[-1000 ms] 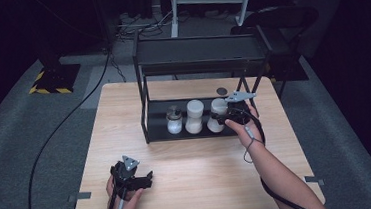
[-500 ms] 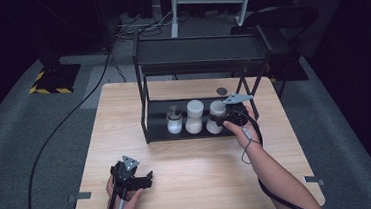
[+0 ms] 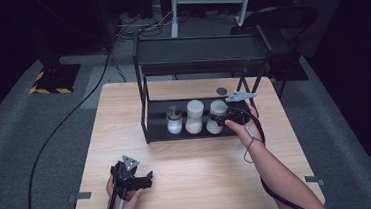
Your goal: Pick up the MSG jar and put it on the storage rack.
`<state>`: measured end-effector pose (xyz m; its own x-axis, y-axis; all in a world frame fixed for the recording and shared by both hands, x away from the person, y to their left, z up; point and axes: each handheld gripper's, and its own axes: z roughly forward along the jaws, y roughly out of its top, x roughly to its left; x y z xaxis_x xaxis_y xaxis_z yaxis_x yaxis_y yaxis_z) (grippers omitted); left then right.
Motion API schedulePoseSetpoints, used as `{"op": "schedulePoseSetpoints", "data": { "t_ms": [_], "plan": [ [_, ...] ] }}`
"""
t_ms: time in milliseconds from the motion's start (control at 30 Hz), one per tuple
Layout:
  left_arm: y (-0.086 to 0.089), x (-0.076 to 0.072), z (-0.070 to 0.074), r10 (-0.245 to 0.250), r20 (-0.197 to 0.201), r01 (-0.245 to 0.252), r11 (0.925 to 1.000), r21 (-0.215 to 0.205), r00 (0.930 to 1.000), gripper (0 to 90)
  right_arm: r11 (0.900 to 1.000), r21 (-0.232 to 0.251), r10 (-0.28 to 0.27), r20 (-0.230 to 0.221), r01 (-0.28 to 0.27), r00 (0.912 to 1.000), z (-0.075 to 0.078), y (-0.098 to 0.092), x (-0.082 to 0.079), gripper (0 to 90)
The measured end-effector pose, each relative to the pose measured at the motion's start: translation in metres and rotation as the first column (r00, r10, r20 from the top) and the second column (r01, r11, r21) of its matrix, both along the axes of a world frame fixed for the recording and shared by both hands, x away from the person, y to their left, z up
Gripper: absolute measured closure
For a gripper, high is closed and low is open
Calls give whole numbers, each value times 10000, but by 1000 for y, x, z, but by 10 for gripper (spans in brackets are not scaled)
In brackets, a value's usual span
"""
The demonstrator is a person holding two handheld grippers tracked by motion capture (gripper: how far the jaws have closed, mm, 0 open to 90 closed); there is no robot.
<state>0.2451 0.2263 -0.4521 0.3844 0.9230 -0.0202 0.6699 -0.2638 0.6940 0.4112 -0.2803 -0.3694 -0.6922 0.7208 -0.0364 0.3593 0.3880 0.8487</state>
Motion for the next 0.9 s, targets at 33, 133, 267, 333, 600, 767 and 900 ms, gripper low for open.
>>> {"op": "schedulePoseSetpoints", "data": {
  "t_ms": [33, 133, 267, 333, 600, 767, 900],
  "plan": [
    [0, 0, 0, -2, -1, 2, 10000, 1, 10000, 35, 10000, 34, -16, 71, 16, 10000, 3, -1, -2, 96],
    [0, 0, 0, -1, -2, 1, 10000, 0, 10000, 35, 9999, 163, -54, 251, 50, 9997, 11, -7, -9, 69],
    [0, 0, 0, -2, -2, 2, 10000, 1, 10000, 34, 9999, 128, -87, 314, 83, 9995, 22, -12, -16, 47],
    [0, 0, 0, 0, -4, 0, 10000, 2, 10000, 34, 9999, 120, -56, 335, 52, 9994, 26, -16, -20, 45],
    [0, 0, 0, -2, -5, 2, 10000, 5, 10000, 34, 9999, 125, 52, 334, -56, 9994, 38, -32, -35, 40],
    [0, 0, 0, -6, -7, 6, 10000, 2, 10000, 33, 9998, 143, 117, 294, -121, 9995, 42, -39, -45, 36],
    [0, 0, 0, -7, -7, 7, 10000, 5, 10000, 33, 9996, 152, 233, 343, -238, 9991, 44, -43, -53, 29]
  ]
}}
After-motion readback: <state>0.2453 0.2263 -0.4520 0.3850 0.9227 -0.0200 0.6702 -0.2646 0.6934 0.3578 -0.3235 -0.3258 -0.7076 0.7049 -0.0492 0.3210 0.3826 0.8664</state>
